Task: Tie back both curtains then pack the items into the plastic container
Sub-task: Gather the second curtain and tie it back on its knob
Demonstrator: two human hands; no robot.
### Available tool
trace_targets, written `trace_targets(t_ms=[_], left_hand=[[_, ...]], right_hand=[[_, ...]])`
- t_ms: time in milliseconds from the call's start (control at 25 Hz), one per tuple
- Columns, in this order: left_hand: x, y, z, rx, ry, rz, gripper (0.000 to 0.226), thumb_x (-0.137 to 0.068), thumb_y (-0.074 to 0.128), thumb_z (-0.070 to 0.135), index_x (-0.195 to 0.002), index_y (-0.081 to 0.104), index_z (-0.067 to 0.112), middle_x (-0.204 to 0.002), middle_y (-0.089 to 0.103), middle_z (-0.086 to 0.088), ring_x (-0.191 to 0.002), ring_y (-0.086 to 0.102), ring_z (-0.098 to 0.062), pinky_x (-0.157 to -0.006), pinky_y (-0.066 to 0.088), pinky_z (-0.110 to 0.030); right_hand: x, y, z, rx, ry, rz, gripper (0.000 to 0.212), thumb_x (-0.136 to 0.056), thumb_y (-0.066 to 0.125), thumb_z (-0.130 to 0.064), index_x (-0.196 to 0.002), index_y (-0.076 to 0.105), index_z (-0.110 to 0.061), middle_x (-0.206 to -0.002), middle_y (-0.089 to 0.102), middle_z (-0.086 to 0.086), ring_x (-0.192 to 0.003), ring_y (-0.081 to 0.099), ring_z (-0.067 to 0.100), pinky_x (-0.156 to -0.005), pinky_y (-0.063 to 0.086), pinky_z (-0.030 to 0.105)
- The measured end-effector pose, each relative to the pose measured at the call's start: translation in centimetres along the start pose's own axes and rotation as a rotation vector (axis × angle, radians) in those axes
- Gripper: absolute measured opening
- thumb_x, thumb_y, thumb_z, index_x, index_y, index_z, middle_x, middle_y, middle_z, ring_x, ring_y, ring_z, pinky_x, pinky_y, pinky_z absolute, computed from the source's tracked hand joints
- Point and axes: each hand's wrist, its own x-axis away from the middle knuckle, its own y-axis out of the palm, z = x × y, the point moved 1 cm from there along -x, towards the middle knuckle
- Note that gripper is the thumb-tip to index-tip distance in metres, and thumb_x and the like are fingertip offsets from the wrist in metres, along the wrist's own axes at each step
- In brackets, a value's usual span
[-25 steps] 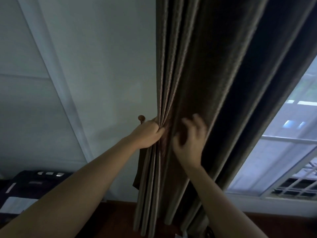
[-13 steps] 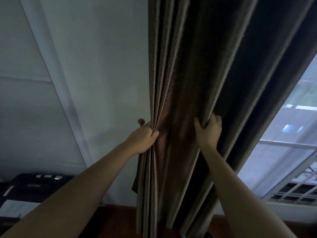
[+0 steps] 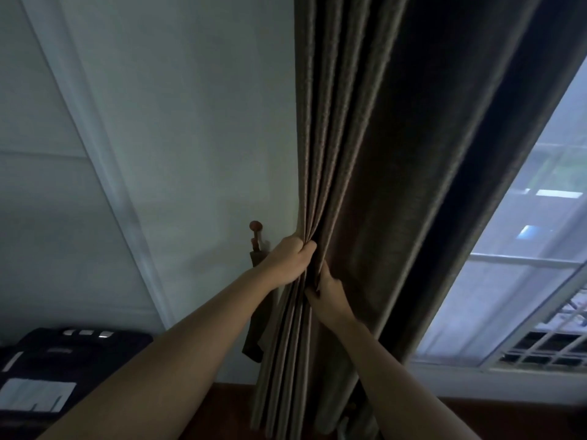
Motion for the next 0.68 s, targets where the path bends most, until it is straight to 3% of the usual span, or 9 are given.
trace_targets(t_ms=[120,200,280,360,400,480,560,600,680], left_hand=[[-0.2,0.4,-0.1,0.018,-0.019,-0.010,0.034,-0.096,0.039,0.030,-0.090,0.055,0.001,-0.079,0.057,-0.017,-0.075,0.058,-0.030,-0.068,0.042,-0.034],[-0.1,1.0,0.4,-0.056,0.024,-0.003,0.040,-0.093,0.044,0.041,-0.100,0.059,0.005,-0.090,0.064,-0.015,-0.084,0.064,-0.028,-0.075,0.048,-0.033],[-0.2,1.9,0.9,-0.196,0.081,0.032,0.043,-0.090,0.049,0.046,-0.095,0.060,0.005,-0.084,0.064,-0.011,-0.077,0.064,-0.024,-0.069,0.051,-0.032],[-0.6,2.6,1.1,-0.242,0.086,0.089,0.035,-0.094,0.049,0.034,-0.086,0.057,0.001,-0.072,0.057,-0.011,-0.067,0.061,-0.028,-0.059,0.046,-0.032],[-0.7,2.7,1.1,-0.253,0.081,0.110,0.032,-0.095,0.046,0.029,-0.084,0.056,0.001,-0.069,0.054,-0.010,-0.065,0.059,-0.028,-0.058,0.044,-0.032],[-0.9,2.5,1.0,-0.272,0.089,0.122,0.027,-0.097,0.042,0.027,-0.091,0.054,0.002,-0.073,0.056,-0.008,-0.069,0.059,-0.026,-0.063,0.047,-0.034],[-1.1,2.3,0.9,-0.258,0.110,0.131,0.030,-0.097,0.040,0.026,-0.107,0.052,0.000,-0.087,0.060,-0.012,-0.080,0.061,-0.027,-0.074,0.051,-0.038],[-1.1,2.3,0.9,-0.249,0.098,0.147,0.032,-0.097,0.040,0.024,-0.111,0.052,-0.001,-0.094,0.062,-0.015,-0.085,0.062,-0.029,-0.078,0.051,-0.039],[-1.3,2.4,0.7,-0.227,0.074,0.184,0.033,-0.097,0.040,0.022,-0.116,0.051,-0.003,-0.099,0.061,-0.017,-0.088,0.060,-0.028,-0.080,0.050,-0.036]], right_hand=[[0.1,0.0,0.1,0.002,0.016,0.019,0.063,-0.086,0.052,0.000,-0.142,0.028,-0.016,-0.117,0.064,0.010,-0.104,0.063,0.025,-0.081,0.045,0.019],[0.3,-0.1,0.0,0.041,0.015,0.012,0.066,-0.086,0.052,0.000,-0.144,0.024,-0.014,-0.121,0.061,0.012,-0.107,0.061,0.025,-0.082,0.041,0.016],[0.9,-0.6,-0.3,0.070,0.054,-0.071,0.065,-0.087,0.052,-0.003,-0.144,0.022,-0.012,-0.121,0.059,0.011,-0.105,0.061,0.023,-0.080,0.043,0.017],[1.9,-1.8,-0.8,0.121,0.029,-0.127,0.066,-0.084,0.057,-0.008,-0.142,0.026,-0.011,-0.117,0.058,0.010,-0.104,0.059,0.024,-0.082,0.048,0.024],[2.3,-2.7,-1.0,0.224,-0.071,-0.020,0.063,-0.080,0.059,-0.012,-0.138,0.034,-0.010,-0.116,0.059,0.011,-0.105,0.058,0.026,-0.088,0.048,0.032],[2.9,-5.4,-0.9,0.391,-0.294,0.431,0.052,-0.076,0.058,-0.021,-0.126,0.047,-0.009,-0.119,0.059,0.014,-0.110,0.054,0.030,-0.097,0.043,0.042],[2.6,-9.3,-1.6,0.314,-0.340,0.864,0.048,-0.077,0.058,-0.022,-0.122,0.047,-0.009,-0.133,0.050,0.019,-0.125,0.043,0.029,-0.104,0.036,0.047],[2.2,-11.4,-2.2,0.229,-0.309,0.966,0.050,-0.078,0.060,-0.020,-0.124,0.045,-0.009,-0.140,0.041,0.020,-0.130,0.036,0.029,-0.107,0.033,0.048],[0.9,-14.7,-2.9,0.044,-0.202,0.942,0.062,-0.081,0.065,-0.018,-0.134,0.034,-0.009,-0.149,0.026,0.018,-0.137,0.028,0.028,-0.112,0.031,0.042]])
